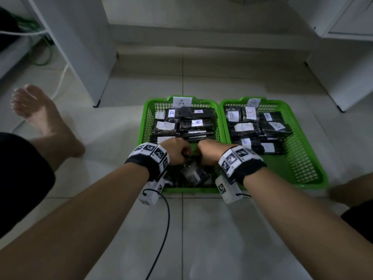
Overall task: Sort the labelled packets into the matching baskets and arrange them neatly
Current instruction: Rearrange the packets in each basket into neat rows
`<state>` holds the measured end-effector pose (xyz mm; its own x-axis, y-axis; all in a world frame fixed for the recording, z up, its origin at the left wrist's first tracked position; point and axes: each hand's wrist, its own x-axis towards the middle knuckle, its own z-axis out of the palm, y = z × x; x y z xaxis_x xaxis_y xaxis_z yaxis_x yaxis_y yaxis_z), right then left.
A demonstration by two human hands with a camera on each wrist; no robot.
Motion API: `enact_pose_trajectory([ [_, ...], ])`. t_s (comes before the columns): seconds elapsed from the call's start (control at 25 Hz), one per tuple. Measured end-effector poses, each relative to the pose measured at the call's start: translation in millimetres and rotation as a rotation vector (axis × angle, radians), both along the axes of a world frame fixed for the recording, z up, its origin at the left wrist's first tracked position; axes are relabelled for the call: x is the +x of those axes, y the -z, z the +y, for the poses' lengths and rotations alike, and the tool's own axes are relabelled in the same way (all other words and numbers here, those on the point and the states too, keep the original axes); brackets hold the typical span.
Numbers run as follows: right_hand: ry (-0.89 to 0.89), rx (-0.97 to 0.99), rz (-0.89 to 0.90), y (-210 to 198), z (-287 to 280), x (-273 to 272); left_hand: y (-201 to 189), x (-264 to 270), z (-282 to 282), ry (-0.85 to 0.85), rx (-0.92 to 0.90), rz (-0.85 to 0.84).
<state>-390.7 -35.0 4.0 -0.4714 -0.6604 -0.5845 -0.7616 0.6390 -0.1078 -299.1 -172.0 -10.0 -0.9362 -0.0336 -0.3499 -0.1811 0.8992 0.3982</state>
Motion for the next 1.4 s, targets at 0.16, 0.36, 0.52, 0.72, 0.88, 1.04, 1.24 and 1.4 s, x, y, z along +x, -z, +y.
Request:
enact_pose_trajectory([
  [0.16, 0.261, -0.426, -0.236, -21, 15, -16, -12, 0, -10, -0.293, 0.267, 0.047],
  [0.36, 0.397, -0.919, -0.271, -29, 27, -4, -35, 7, -18, -0.615, 0.996, 0.000],
  [0.52, 0.542, -1.041, -0.439, -20, 21, -3, -37, 10, -27, -0.709, 1.096, 0.126],
  [0.72, 0.441, -0.462, -0.250, -21, 10, 8, -34, 15, -57, -0.768, 0.680, 0.371],
  [0.88, 0.195, -0.152, -0.261, -11, 1, 27, -33, 15, -91, -0.739, 0.243, 0.560],
  [1.04, 0.141, -0.148, -0.302, -4, -4, 18, -37, -12, -108, -0.637, 0.087, 0.551],
  [1.24, 0.298, -0.241, -0.458, -9, -9, -6, -20, -47, -120, -0.510, -0.117, 0.519],
  [1.4, 0.432, -0.392, -0.492, -9, -7, -17, -14, -46, -121, -0.275, -0.403, 0.310],
])
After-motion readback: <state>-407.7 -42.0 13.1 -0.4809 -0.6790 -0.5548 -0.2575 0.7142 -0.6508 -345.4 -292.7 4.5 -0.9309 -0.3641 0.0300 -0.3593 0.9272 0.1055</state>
